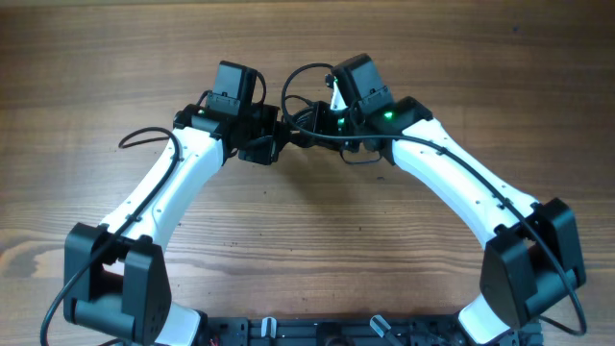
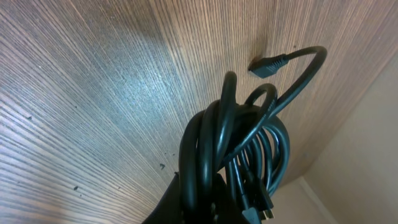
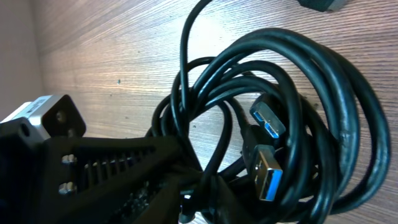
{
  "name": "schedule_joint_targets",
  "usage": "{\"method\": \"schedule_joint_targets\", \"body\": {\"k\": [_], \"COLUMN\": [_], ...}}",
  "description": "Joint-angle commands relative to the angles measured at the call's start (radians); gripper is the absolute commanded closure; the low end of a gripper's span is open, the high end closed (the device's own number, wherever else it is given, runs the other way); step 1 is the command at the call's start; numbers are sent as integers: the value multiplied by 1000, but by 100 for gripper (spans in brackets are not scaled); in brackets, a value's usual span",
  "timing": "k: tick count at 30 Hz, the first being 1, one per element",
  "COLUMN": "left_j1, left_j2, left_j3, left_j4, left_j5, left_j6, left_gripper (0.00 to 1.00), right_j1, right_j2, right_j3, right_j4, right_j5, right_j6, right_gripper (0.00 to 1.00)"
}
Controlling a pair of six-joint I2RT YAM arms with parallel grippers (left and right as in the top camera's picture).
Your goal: Untangle cables
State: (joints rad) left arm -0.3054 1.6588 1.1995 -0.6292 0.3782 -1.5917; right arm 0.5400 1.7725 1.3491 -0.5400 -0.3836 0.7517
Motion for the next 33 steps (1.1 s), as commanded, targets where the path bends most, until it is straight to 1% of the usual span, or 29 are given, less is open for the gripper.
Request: {"method": "schedule_joint_targets", "body": {"k": [1, 4, 8, 9, 10, 12, 13, 15, 17, 20, 22, 26, 29, 30, 31, 32, 33], "left_j1": [-25, -27, -27, -27, -27, -27, -26, -26, -26, -26, -26, -26, -26, -27, -26, -26, -27], "left_j2": [-26, -26, -26, -26, -26, -26, -26, -26, -26, -26, -26, -26, -26, -26, -26, -26, -26], "left_j3": [29, 29, 29, 29, 29, 29, 29, 29, 29, 29, 29, 29, 29, 29, 29, 29, 29], "left_j4": [50, 85, 89, 93, 95, 94, 94, 48, 17, -16, -20, -21, -27, -26, -6, 40, 106], "left_j5": [157, 182, 187, 193, 193, 186, 158, 18, -74, -173, -198, -198, -197, -179, -150, -111, -56], "left_j6": [-10, -10, -10, -10, -9, -4, 21, 42, 35, 35, 35, 36, 35, 68, 181, 365, 638], "left_gripper": [96, 96, 96, 96, 96, 96, 96, 96, 96, 96, 96, 96, 96, 96, 96, 96, 96], "right_j1": [32, 38, 63, 66, 66, 66, 64, 56, 43, 1, -32, -121, -158, -158, -158, -158, -158], "right_j2": [53, 55, 61, 69, 73, 74, 68, 16, -48, -201, -277, -376, -393, -388, -385, -382, -378], "right_j3": [-18, -18, -18, -18, -18, -18, -16, -11, -11, -11, -11, -11, -11, -12, -13, -12, -12], "right_j4": [2, -1, 1, 1, 0, 10, 12, 1, 3, 26, 23, -4, -47, -73, -102, -131, -161], "right_j5": [-37, -42, -43, -42, -42, -45, -44, -45, -61, -203, -263, -363, -322, -277, -235, -197, -143], "right_j6": [11, 10, 11, 10, 7, -16, -36, -89, -127, -206, -206, -206, -210, -221, -238, -257, -276], "right_gripper": [85, 86, 85, 89, 96, 96, 96, 96, 96, 96, 96, 96, 96, 96, 94, 91, 83]}}
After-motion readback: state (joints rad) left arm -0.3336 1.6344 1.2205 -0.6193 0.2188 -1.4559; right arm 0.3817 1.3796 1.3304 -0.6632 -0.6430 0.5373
